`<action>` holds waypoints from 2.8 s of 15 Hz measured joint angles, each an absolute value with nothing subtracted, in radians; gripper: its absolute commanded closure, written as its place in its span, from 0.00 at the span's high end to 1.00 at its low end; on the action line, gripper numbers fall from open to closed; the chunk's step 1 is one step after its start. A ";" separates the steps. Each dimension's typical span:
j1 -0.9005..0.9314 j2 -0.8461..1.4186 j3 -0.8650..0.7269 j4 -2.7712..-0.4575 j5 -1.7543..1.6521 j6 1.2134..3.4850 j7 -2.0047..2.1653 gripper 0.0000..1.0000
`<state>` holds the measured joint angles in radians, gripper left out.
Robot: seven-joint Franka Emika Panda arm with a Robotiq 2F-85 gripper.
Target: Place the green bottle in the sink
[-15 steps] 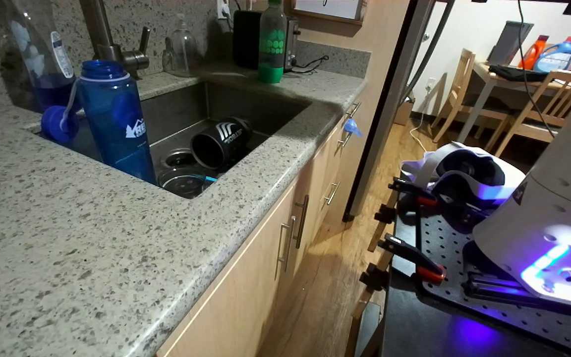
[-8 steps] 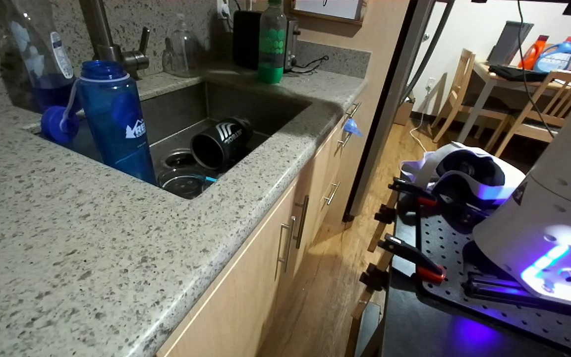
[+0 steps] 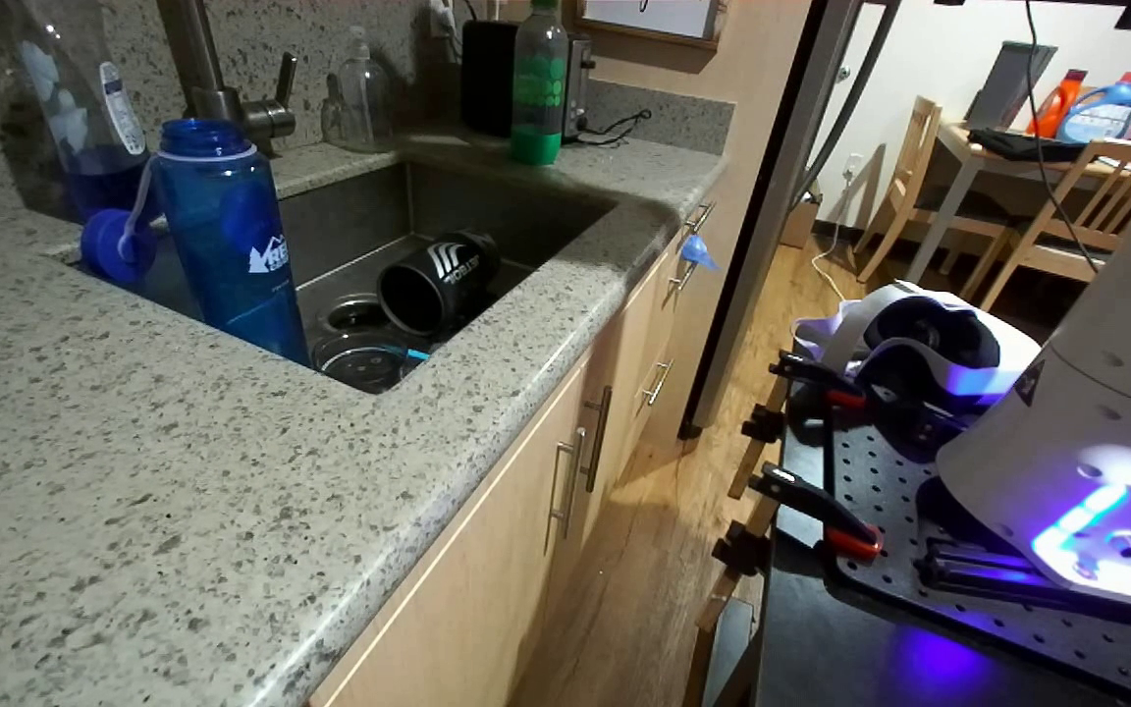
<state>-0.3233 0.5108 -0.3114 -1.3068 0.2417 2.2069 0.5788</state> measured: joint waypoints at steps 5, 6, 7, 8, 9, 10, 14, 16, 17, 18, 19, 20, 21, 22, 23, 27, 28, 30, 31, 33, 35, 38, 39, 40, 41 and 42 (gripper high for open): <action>-0.328 0.522 -0.307 -1.295 0.243 2.188 0.579 0.84; -0.328 0.524 -0.307 -1.295 0.243 2.184 0.579 0.93; -0.328 0.525 -0.306 -1.295 0.243 2.180 0.579 0.99; -0.328 0.526 -0.306 -1.295 0.243 2.175 0.579 1.00; -0.328 0.527 -0.306 -1.295 0.243 2.171 0.579 0.65; -0.328 0.528 -0.306 -1.295 0.244 2.167 0.579 0.69; -0.328 0.533 -0.306 -1.295 0.255 2.164 0.579 0.45; -0.328 0.534 -0.306 -1.295 0.259 2.164 0.579 0.30; -0.328 0.534 -0.306 -1.295 0.260 2.163 0.579 0.25; -0.328 0.533 -0.306 -1.294 0.261 2.163 0.579 0.25; -0.328 0.533 -0.306 -1.294 0.261 2.163 0.579 0.25; -0.329 0.534 -0.306 -1.294 0.262 2.163 0.579 0.25; -0.329 0.534 -0.306 -1.294 0.262 2.163 0.579 0.25; -0.329 0.534 -0.306 -1.294 0.262 2.163 0.579 0.25; -0.329 0.534 -0.306 -1.294 0.263 2.163 0.579 0.25; -0.329 0.532 -0.306 -1.294 0.263 2.163 0.577 0.25; -0.328 0.529 -0.306 -1.294 0.263 2.163 0.575 0.25; -0.323 0.508 -0.306 -1.296 0.261 2.166 0.566 0.25; -0.319 0.491 -0.306 -1.299 0.261 2.167 0.555 0.25; -0.311 0.450 -0.306 -1.309 0.261 2.167 0.533 0.25; -0.300 0.408 -0.305 -1.328 0.261 2.167 0.514 0.25; -0.289 0.356 -0.299 -1.366 0.263 2.167 0.498 0.25; -0.287 0.342 -0.295 -1.379 0.263 2.167 0.494 0.25; -0.283 0.331 -0.292 -1.392 0.263 2.167 0.492 0.25; -0.280 0.322 -0.287 -1.405 0.263 2.167 0.489 0.25; -0.277 0.314 -0.279 -1.417 0.264 2.167 0.478 0.25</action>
